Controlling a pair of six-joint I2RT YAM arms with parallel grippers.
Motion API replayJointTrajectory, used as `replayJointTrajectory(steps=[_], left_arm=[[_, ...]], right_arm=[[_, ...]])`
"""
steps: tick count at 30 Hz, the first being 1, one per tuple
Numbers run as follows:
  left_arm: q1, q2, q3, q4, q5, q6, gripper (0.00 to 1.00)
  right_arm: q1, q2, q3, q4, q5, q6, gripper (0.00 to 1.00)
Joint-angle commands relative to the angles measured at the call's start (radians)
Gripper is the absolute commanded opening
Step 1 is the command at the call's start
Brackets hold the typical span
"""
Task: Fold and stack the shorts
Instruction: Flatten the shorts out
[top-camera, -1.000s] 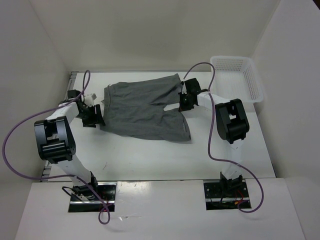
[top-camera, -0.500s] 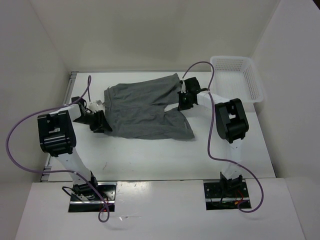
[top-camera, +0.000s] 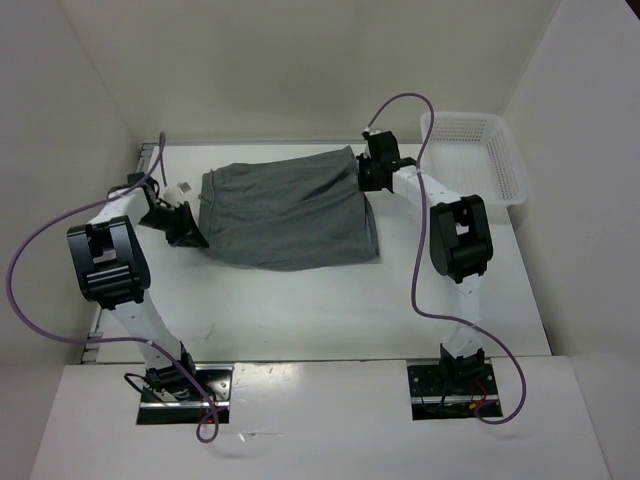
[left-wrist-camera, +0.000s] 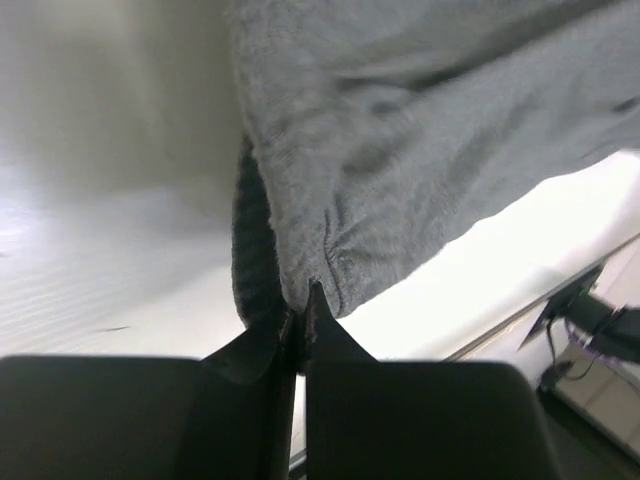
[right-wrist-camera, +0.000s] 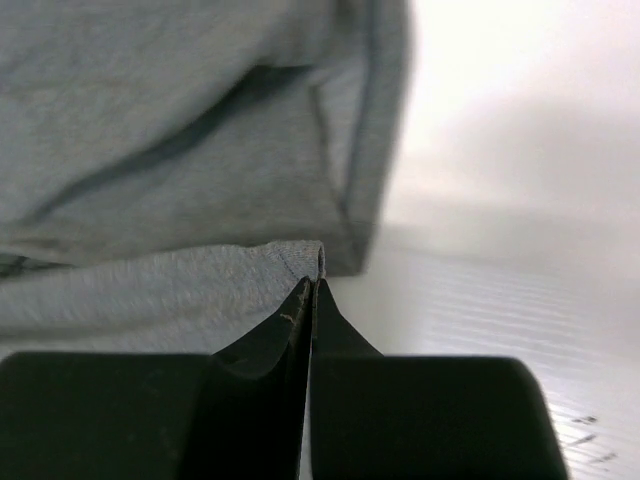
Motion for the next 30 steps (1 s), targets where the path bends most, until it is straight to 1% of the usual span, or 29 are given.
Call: replayJointTrajectory(steps=[1, 3, 4, 6, 8, 11, 13, 15, 17, 20, 21, 23, 24, 25, 27, 29, 30], left_arm=[[0.036, 0.012, 0.124, -0.149, 0.009, 0.006, 0.03], [0.036, 0.03, 0.181, -0.224, 0.062, 0.006, 0.04], [0.012, 0.03, 0.192, -0.242, 0.073, 0.006, 0.06], [0.002, 0.03, 0.181, -0.243, 0.073, 0.006, 0.08], [-0.012, 0.059, 0.172, -0.217, 0.061, 0.006, 0.09], [-0.012, 0.082, 0.186, -0.217, 0.061, 0.006, 0.15], [-0.012, 0.082, 0.209, -0.217, 0.075, 0.006, 0.19], [-0.012, 0.073, 0.245, -0.207, 0.075, 0.006, 0.19], [-0.042, 0.073, 0.264, -0.175, 0.075, 0.006, 0.19], [-0.08, 0.128, 0.318, -0.154, 0.065, 0.006, 0.14], [-0.1, 0.143, 0.336, -0.145, 0.065, 0.006, 0.14], [-0.111, 0.179, 0.367, -0.102, 0.11, 0.006, 0.14], [-0.111, 0.19, 0.376, -0.032, 0.11, 0.006, 0.14], [-0.12, 0.202, 0.376, 0.002, 0.11, 0.006, 0.16], [-0.131, 0.242, 0.376, 0.103, 0.052, 0.006, 0.21], [-0.162, 0.285, 0.387, 0.156, -0.022, 0.006, 0.22], [-0.162, 0.295, 0.387, 0.191, -0.034, 0.006, 0.24]], right_arm=[[-0.005, 0.005, 0.027, 0.013, 0.138, -0.01, 0.0], [-0.005, 0.005, 0.018, 0.013, 0.138, -0.01, 0.0], [-0.005, 0.005, 0.018, 0.013, 0.123, -0.01, 0.0], [-0.005, 0.005, 0.009, 0.013, 0.077, -0.01, 0.0], [-0.005, 0.014, 0.0, 0.013, 0.068, -0.01, 0.0], [-0.005, 0.023, 0.013, 0.032, 0.077, -0.01, 0.0], [-0.005, 0.032, 0.033, 0.032, 0.112, -0.021, 0.0], [-0.005, 0.043, 0.07, 0.032, 0.112, -0.03, 0.0], [-0.005, 0.057, 0.09, 0.032, 0.112, -0.03, 0.0], [-0.005, 0.067, 0.067, 0.032, 0.101, -0.03, 0.0], [-0.005, 0.067, 0.058, 0.032, 0.101, -0.03, 0.0], [-0.005, 0.067, 0.03, 0.032, 0.101, -0.041, 0.0], [-0.005, 0.058, 0.03, 0.032, 0.089, -0.041, 0.0], [-0.005, 0.058, 0.015, 0.032, 0.08, -0.05, 0.0], [-0.005, 0.058, 0.006, 0.032, 0.071, -0.05, 0.0], [-0.005, 0.058, 0.006, 0.032, 0.061, -0.05, 0.0], [-0.005, 0.058, 0.006, 0.032, 0.061, -0.059, 0.0]])
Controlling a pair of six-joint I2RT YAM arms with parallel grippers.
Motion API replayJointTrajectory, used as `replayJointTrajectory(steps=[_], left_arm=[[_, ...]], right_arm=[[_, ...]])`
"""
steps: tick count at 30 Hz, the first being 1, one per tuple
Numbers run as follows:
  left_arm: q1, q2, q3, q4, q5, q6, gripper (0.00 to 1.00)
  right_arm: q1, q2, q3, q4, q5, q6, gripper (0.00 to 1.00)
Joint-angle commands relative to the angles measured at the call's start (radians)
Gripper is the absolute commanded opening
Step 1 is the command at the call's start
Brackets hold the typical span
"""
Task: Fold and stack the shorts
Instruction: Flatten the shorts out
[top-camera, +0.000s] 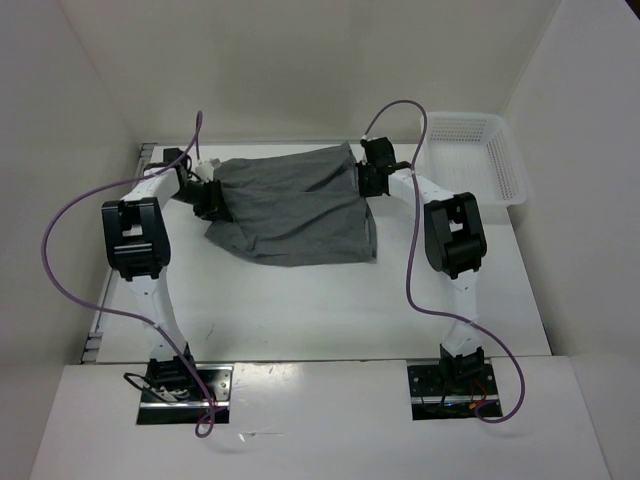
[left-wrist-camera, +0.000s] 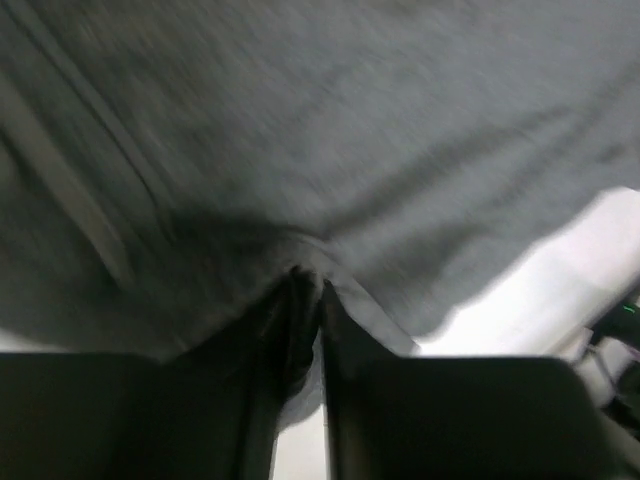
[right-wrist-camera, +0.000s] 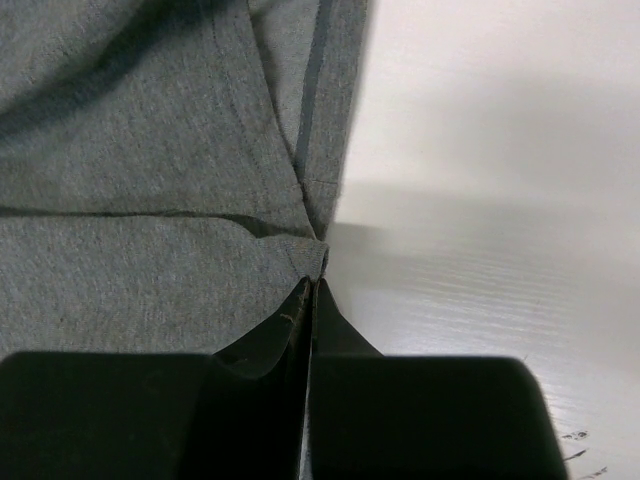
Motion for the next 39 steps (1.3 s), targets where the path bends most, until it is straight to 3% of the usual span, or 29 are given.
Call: replayJointTrajectory(steps=[1, 6, 13, 20, 27, 32, 34, 39], left_arm=[[-0.026, 0.059, 0.041, 0.164, -0.062, 0.006, 0.29], [-0.038, 0.056, 0.052, 0.164, -0.062, 0.006, 0.52], [-0.002, -0.137, -0.114, 0.121, 0.007, 0.006, 0.83], [0.053, -0.161, -0.21, 0.087, -0.079, 0.006, 0.88], [0.118, -0.22, -0.277, 0.064, -0.017, 0.006, 0.9], [0.129, -0.218, -0.34, 0.052, 0.101, 0.006, 0.9], [0.12, -0.205, -0.34, 0.052, 0.101, 0.006, 0.85], [0.129, -0.204, -0.364, -0.024, 0.089, 0.006, 0.52]], right_arm=[[-0.005, -0.004, -0.007, 0.03, -0.009, -0.023, 0.0], [-0.005, -0.004, -0.016, 0.03, -0.037, -0.033, 0.0], [0.004, -0.004, -0.026, 0.03, -0.07, -0.042, 0.0], [0.004, 0.005, -0.006, 0.03, -0.116, -0.042, 0.0], [0.004, -0.015, -0.029, 0.03, -0.126, -0.042, 0.0], [0.013, -0.024, -0.038, 0.03, -0.135, -0.051, 0.0], [0.013, -0.024, -0.038, 0.03, -0.135, -0.051, 0.0], [0.013, -0.033, -0.038, 0.03, -0.135, -0.051, 0.0]])
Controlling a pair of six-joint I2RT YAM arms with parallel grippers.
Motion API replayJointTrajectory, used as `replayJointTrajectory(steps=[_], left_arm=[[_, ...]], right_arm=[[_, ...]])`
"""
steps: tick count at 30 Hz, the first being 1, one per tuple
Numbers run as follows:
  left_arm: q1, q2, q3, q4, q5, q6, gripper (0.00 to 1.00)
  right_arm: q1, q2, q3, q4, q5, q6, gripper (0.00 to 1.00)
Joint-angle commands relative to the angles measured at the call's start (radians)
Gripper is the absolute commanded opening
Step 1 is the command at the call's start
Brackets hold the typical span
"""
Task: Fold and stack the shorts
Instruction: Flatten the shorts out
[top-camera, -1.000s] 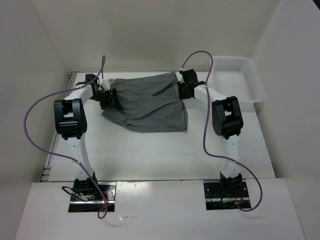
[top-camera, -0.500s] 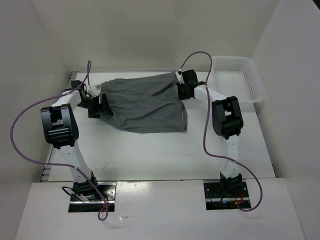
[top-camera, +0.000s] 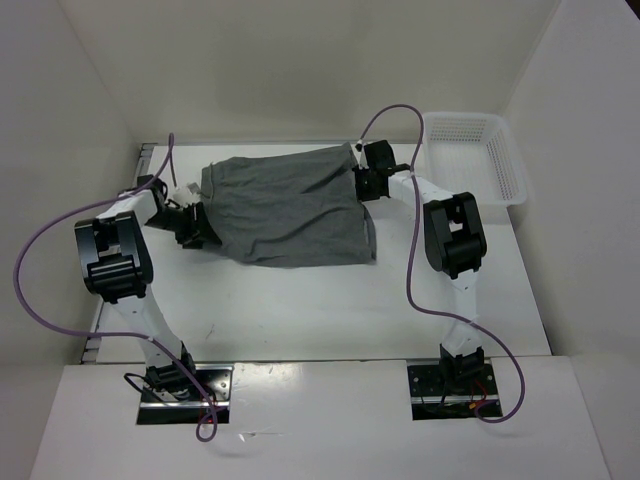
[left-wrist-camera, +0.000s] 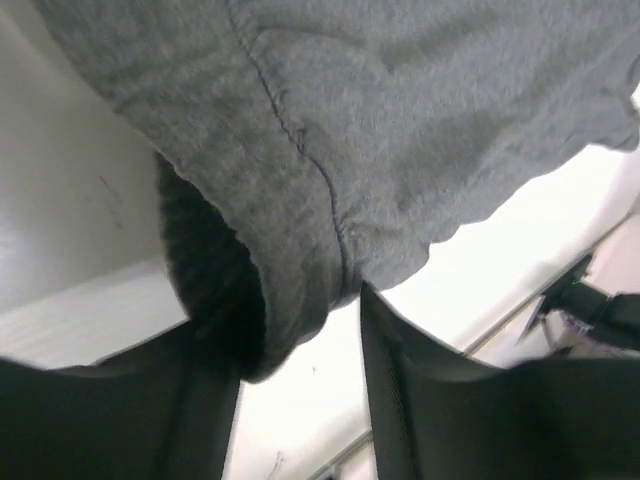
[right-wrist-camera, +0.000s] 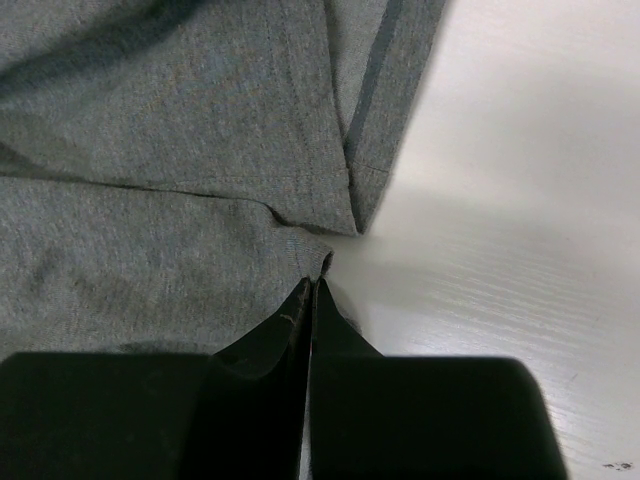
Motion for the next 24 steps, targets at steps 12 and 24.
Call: replayJointTrajectory(steps=[12, 24], left_arm=[[0.068, -0.032, -0.024, -0.256, -0.11, 0.009, 0.28], [0.068, -0.023, -0.062, -0.238, -0.048, 0.009, 0.3]], right_arm=[[0.009, 0.008, 0.101, 0.044, 0.15, 0.032, 0.0], [-0.014, -0.282, -0.063, -0.13, -0.262, -0.177, 0.72]])
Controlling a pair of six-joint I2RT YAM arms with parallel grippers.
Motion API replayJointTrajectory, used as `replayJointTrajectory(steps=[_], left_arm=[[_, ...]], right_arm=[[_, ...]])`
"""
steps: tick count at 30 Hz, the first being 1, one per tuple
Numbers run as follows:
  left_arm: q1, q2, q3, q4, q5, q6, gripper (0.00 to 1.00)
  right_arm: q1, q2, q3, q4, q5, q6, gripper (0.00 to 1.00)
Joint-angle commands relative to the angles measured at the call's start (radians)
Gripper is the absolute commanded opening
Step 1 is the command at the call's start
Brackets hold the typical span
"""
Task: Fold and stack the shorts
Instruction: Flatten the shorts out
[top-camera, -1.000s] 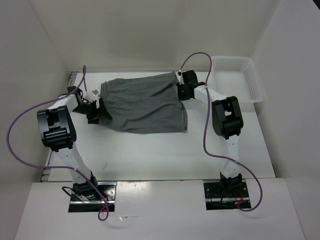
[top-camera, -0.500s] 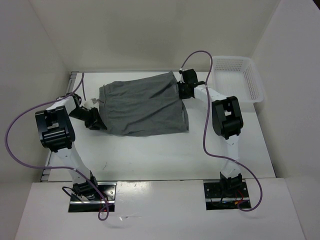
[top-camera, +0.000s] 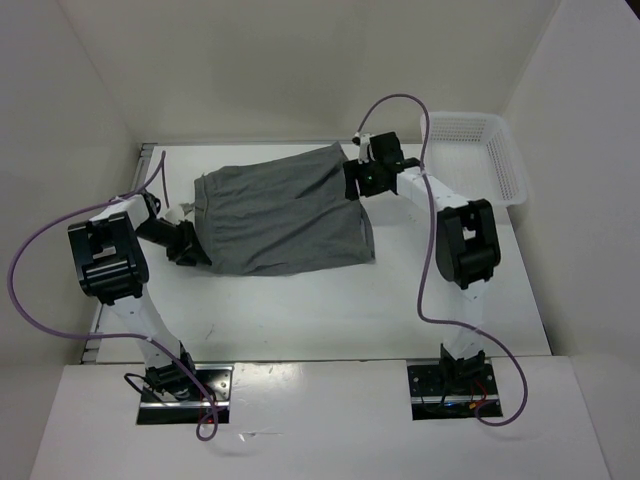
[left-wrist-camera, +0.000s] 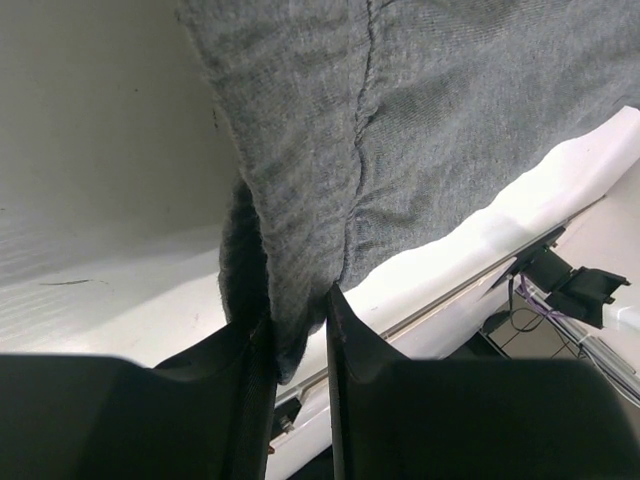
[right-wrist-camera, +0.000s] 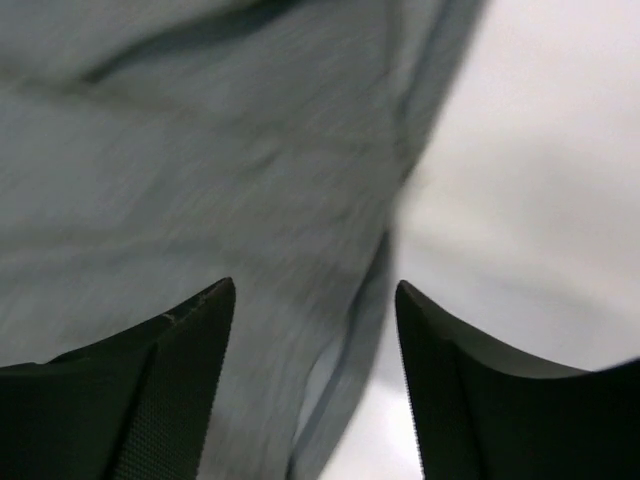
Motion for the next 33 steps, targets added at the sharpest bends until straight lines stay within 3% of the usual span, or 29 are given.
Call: replayJointTrajectory(steps=[1, 5, 11, 18, 26, 31, 33], left_arm=[[0.004, -0.023, -0.015, -0.025, 0.024, 0.005, 0.3], [0.004, -0.034, -0.035, -0.005, 0.024, 0.005, 0.3], [0.004, -0.053, -0.044, -0.005, 0.013, 0.005, 0.3], [0.004, -0.075, -0.055, -0.005, -0.007, 0.005, 0.31], [0.004, -0.084, -0.074, -0.005, -0.007, 0.005, 0.31], [0.004, -0.084, -0.074, -0.005, -0.007, 0.005, 0.31], [0.004, -0.084, -0.074, -0.005, -0.007, 0.005, 0.31]], right_arm=[[-0.01, -0.213, -0.101, -0.111, -0.241, -0.112, 0.69], [-0.01, -0.31, -0.347, -0.111, -0.262, -0.09, 0.56], [-0.01, -0.37, -0.507, -0.07, -0.276, -0.061, 0.58], [-0.033, -0.37, -0.546, 0.001, -0.254, 0.105, 0.65], [-0.033, -0.351, -0.61, 0.045, -0.314, 0.133, 0.65], [-0.022, -0.342, -0.63, 0.085, -0.372, 0.18, 0.55], [-0.013, -0.342, -0.621, 0.094, -0.394, 0.196, 0.44]])
